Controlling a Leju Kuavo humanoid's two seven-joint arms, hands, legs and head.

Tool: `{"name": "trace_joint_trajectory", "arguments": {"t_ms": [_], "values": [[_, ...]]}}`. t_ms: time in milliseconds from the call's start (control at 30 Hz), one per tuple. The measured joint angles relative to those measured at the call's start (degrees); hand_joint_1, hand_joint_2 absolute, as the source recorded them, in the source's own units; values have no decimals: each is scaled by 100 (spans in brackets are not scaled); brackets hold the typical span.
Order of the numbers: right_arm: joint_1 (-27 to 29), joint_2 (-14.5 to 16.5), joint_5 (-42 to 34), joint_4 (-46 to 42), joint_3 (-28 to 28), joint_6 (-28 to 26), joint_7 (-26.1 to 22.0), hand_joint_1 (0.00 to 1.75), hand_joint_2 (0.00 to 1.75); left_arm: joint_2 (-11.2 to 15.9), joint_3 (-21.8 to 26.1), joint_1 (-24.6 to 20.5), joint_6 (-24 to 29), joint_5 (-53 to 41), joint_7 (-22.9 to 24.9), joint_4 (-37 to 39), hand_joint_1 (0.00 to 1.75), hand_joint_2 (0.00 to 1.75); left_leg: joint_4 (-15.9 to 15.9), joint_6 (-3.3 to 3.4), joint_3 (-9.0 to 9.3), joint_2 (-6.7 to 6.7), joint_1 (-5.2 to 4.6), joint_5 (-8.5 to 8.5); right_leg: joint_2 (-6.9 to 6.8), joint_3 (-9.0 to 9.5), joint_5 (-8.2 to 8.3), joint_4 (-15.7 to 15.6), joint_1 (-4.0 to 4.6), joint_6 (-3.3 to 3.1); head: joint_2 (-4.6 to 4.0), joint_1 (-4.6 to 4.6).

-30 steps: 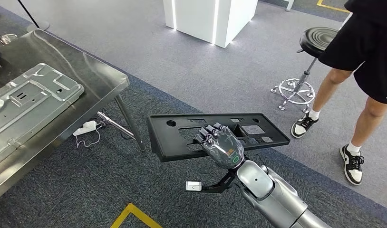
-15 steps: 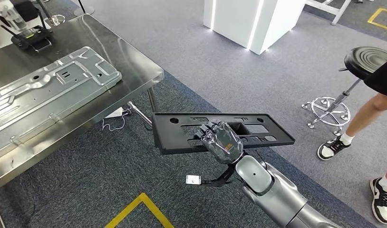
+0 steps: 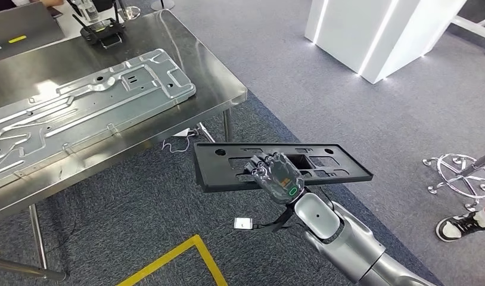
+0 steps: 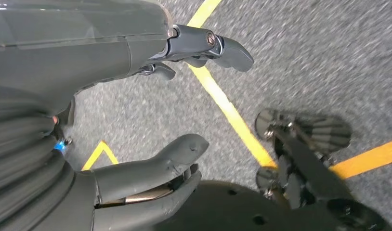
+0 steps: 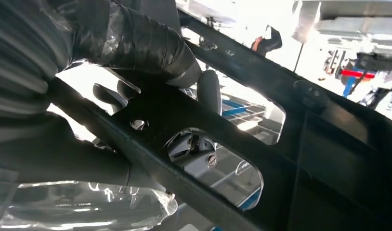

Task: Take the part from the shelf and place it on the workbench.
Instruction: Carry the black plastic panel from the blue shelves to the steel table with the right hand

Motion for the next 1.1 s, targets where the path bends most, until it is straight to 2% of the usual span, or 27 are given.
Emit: {"name": "trace_joint_trajectory", "arguments": {"t_ms": [67, 100, 133, 167, 200, 233, 267, 300, 367, 400, 433, 467, 500, 567, 633, 667, 700, 733, 767, 800, 867, 900, 933, 967, 1000, 1033, 1100], "values": [[-139, 8, -25, 17, 40, 214, -21, 175, 175, 7, -4, 5, -5, -1, 21, 0, 0, 175, 284, -61, -140, 363, -16, -167, -159, 38, 11, -50, -13, -74, 0, -9], [-225, 6, -58, 36, 68, 359, -41, 175, 175, 6, -6, -1, -7, -1, 30, -1, 0, 175, 590, -84, -285, 594, -11, -327, -241, 50, 7, -60, -2, -103, 0, -13], [-320, 7, -95, 58, 111, 523, -66, 175, 175, 5, -7, -12, -10, -1, 39, -1, 0, 175, 971, -108, -481, 725, 2, -504, -326, 53, -2, -61, 10, -124, 0, -17], [-420, 8, -131, 85, 163, 707, -94, 175, 175, 4, -8, -23, -15, -1, 42, -1, 0, 175, 1332, -128, -672, 773, 20, -639, -416, 53, -11, -59, 19, -133, 0, -16], [-520, 12, -160, 112, 227, 891, -120, 175, 175, 3, -8, -30, -19, -1, 44, -1, 0, 175, 1549, -144, -792, 788, 33, -680, -503, 56, -19, -57, 23, -135, 0, -17], [-623, 20, -181, 136, 293, 1050, -140, 175, 175, 2, -8, -34, -22, -1, 45, -1, 0, 175, 1565, -157, -806, 803, 41, -616, -587, 64, -29, -56, 23, -130, 0, -17], [-719, 29, -195, 156, 351, 1162, -154, 175, 175, 3, -9, -32, -23, -1, 46, 0, 0, 175, 1354, -163, -698, 834, 44, -456, -667, 80, -42, -55, 21, -119, 0, -18], [-807, 40, -202, 172, 399, 1231, -160, 175, 175, 3, -10, -28, -23, -1, 46, 0, 0, 175, 962, -159, -488, 908, 43, -243, -746, 106, -61, -55, 19, -100, 1, -19], [-953, 61, -206, 197, 464, 1276, -160, 175, 175, 4, -11, -35, -23, -1, 48, -1, 0, 175, 228, -111, -92, 1117, -5, 4, -901, 159, -109, -54, 44, -43, 1, -15], [-1024, 66, -206, 212, 502, 1285, -161, 175, 175, 4, -13, -42, -23, -1, 50, -2, 0, 175, 35, -71, 3, 1171, -30, 37, -975, 180, -127, -57, 57, -13, 2, -14], [-1089, 69, -207, 227, 548, 1292, -162, 175, 175, 4, -14, -46, -24, -1, 53, -2, 0, 175, -18, -31, 18, 1161, -55, 13, -1039, 197, -140, -65, 71, 17, 1, -11], [-1152, 75, -208, 243, 597, 1306, -163, 175, 175, 4, -16, -40, -25, -1, 58, -2, 0, 175, -28, 13, 9, 1080, -52, 21, -1105, 217, -150, -74, 75, 47, 1, -9], [-1206, 80, -213, 258, 645, 1328, -163, 175, 175, 3, -19, -28, -25, 0, 65, -2, 0, 175, -43, 46, 19, 1008, -39, 26, -1091, 233, -171, -73, 65, 82, 1, -10], [-1295, 91, -225, 285, 711, 1385, -156, 175, 175, -3, -23, -8, -26, 2, 79, -2, 0, 175, -87, 106, 53, 879, -1, 43, -773, 179, -297, 85, 34, 138, 1, -8], [-1364, 89, -248, 315, 759, 1467, -146, 175, 175, -5, -25, -22, -27, 6, 92, -1, 0, 175, -104, 147, 68, 765, 15, 47, -387, -131, -581, 660, 15, 156, 1, -6], [-1385, 86, -263, 334, 789, 1508, -143, 175, 175, -5, -25, -34, -28, 11, 98, 0, 0, 175, -103, 163, 70, 694, 12, 45, -324, -357, -720, 1047, 20, 157, 1, -5], [-1394, 83, -275, 358, 825, 1541, -141, 175, 175, -4, -24, -42, -31, 15, 102, 0, 0, 175, -101, 172, 75, 615, 9, 41, -307, -552, -782, 1355, 25, 156, 1, -5], [-1396, 80, -287, 385, 862, 1558, -138, 175, 175, -4, -23, -44, -36, 19, 109, 0, 0, 175, -99, 177, 83, 527, 5, 37, -301, -671, -737, 1493, 28, 150, 1, -5], [-1400, 78, -295, 410, 895, 1567, -134, 175, 175, -5, -23, -42, -41, 20, 118, 0, 0, 175, -95, 177, 94, 436, 2, 32, -291, -691, -587, 1425, 29, 137, 1, -5], [-1411, 77, -300, 433, 926, 1570, -129, 175, 175, -5, -23, -37, -49, 20, 129, -1, 0, 175, -89, 171, 106, 348, 1, 25, -251, -610, -358, 1157, 28, 118, 1, -5], [-1464, 66, -304, 475, 972, 1573, -115, 175, 175, -10, -25, -30, -68, 17, 149, -2, 0, 175, -58, 138, 98, 188, -1, 2, 37, -346, 41, 428, 5, 65, 1, -6], [-1500, 59, -305, 495, 991, 1574, -105, 175, 175, -11, -25, -31, -79, 15, 157, -3, 0, 175, -44, 109, 73, 113, 12, -3, 175, -250, 133, 179, -2, 47, 1, -6], [-1534, 57, -307, 512, 1008, 1576, -92, 175, 175, -11, -25, -31, -90, 13, 162, -4, 0, 175, -34, 72, 44, 41, 27, -5, 270, -200, 150, 46, -1, 30, 1, -7], [-1564, 60, -309, 527, 1029, 1581, -78, 175, 175, -11, -26, -30, -99, 10, 166, -4, 0, 175, -34, 29, 19, -35, 41, 1, 264, -178, 130, 14, 8, 15, 0, -6], [-1594, 67, -313, 542, 1049, 1591, -67, 175, 175, -5, -27, -23, -107, 8, 171, -4, 0, 175, -49, -10, 5, -90, 64, 7, 186, -162, 125, -3, 9, -4, 0, -5], [-1622, 75, -316, 558, 1067, 1600, -56, 175, 175, -3, -30, -14, -114, 7, 173, -4, 0, 175, -23, -48, -6, -2, 54, -9, 105, -131, 126, -38, 3, -37, 0, -8], [-1679, 80, -321, 589, 1086, 1608, -43, 175, 175, 0, -35, -10, -122, 6, 177, -4, 0, 175, 290, -103, -153, 391, 29, -180, -76, -63, 127, -98, -9, -107, 1, -32]]}}
